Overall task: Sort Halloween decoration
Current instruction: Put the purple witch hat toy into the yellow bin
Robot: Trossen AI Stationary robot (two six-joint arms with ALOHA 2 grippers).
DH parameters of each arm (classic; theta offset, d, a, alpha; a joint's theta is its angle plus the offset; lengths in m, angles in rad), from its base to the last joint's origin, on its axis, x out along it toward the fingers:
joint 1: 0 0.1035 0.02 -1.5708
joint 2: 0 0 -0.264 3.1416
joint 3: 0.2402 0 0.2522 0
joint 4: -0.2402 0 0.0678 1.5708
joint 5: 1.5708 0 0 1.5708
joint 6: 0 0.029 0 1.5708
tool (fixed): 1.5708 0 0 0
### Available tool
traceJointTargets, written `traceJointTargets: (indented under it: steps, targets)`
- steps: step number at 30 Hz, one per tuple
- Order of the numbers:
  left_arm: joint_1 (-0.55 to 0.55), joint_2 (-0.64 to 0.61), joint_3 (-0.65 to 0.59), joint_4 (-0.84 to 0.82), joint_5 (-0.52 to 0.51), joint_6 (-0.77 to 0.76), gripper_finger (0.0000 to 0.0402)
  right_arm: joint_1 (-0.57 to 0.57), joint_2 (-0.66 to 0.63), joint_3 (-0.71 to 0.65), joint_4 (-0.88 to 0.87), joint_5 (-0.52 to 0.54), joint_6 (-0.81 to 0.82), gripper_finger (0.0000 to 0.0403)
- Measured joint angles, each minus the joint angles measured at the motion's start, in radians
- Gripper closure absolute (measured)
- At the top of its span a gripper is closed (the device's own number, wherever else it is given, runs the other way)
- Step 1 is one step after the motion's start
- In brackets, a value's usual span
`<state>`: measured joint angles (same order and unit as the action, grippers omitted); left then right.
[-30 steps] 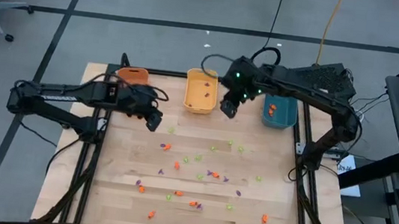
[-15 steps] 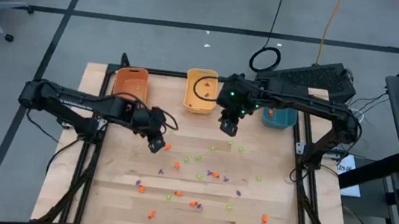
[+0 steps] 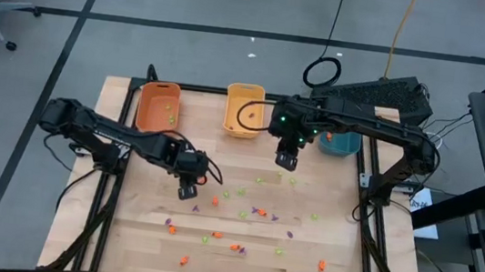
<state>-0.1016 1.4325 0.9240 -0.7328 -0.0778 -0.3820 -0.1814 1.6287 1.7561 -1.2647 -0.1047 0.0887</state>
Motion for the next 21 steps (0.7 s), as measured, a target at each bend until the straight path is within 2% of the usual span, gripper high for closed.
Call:
traceJointTargets:
  steps: [5,12,21]
  targets:
    - [0.009,-0.038,-0.116,0.131,0.021,0.014,0.0283,0.000,0.000,0.000,-0.011,0.000,-0.005,0.0268]
    - [0.011,-0.042,-0.204,0.302,0.043,0.135,0.0283,0.000,0.000,0.000,-0.009,0.000,-0.023,0.0268]
    - [0.046,-0.042,-0.225,0.307,0.023,0.192,0.0283,0.000,0.000,0.000,-0.002,0.000,-0.034,0.0268]
